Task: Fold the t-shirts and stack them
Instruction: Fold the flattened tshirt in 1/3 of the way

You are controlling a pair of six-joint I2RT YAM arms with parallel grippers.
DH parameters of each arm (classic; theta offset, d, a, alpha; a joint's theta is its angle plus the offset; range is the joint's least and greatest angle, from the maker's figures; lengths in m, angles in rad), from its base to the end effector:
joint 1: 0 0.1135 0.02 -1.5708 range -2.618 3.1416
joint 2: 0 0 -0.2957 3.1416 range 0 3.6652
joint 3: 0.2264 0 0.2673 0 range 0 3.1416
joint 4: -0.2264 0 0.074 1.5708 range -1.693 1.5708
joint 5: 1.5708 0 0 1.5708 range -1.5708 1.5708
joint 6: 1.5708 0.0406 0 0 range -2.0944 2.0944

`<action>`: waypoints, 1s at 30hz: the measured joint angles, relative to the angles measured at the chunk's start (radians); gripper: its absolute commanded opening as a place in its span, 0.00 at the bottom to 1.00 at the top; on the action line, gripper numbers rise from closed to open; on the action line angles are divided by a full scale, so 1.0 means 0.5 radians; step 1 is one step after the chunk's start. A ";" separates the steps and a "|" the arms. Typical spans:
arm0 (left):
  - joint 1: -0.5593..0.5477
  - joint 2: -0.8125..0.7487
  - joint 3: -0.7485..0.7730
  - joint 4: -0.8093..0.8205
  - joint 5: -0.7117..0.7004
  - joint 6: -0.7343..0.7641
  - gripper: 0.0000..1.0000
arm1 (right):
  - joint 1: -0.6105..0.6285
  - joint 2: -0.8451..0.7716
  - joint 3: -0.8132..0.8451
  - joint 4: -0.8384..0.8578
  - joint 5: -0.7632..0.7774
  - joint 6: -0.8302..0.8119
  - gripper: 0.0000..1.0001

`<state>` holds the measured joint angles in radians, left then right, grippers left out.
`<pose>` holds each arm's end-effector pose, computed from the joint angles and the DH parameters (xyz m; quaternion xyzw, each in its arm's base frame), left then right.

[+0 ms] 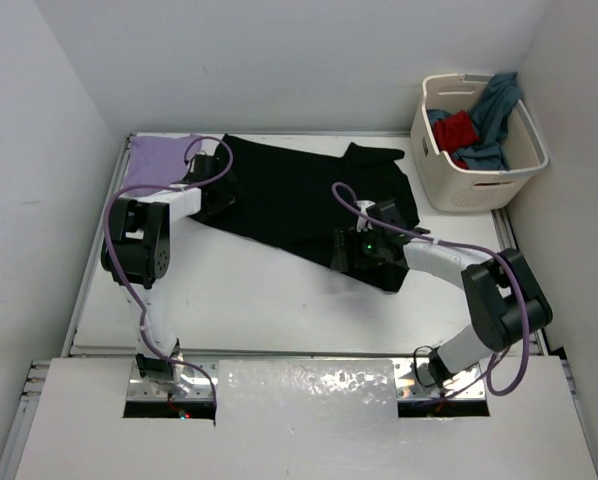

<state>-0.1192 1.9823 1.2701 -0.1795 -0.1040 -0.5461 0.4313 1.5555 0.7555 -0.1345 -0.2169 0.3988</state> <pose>0.4438 -0.0489 0.1707 -0.2164 0.9166 -0.0623 0.3304 0.2757 0.1365 0.1727 -0.0492 0.9436 0.2195 0.2431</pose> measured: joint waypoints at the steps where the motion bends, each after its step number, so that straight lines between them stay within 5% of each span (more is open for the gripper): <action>1: -0.001 0.000 0.000 0.000 0.000 0.000 1.00 | -0.043 -0.003 -0.027 0.033 0.000 0.017 0.99; 23: -0.021 0.002 0.009 -0.040 -0.022 0.031 1.00 | -0.661 -0.063 -0.370 0.493 -0.217 0.007 0.99; 30: -0.021 -0.465 -0.648 0.144 -0.007 -0.082 1.00 | -0.675 -0.096 -0.390 0.471 -0.204 0.002 0.99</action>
<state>-0.1295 1.7500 0.9463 -0.1074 -0.1074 -0.5869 0.0937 1.5074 0.5606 0.1009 -0.3191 0.4000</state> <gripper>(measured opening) 0.997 0.992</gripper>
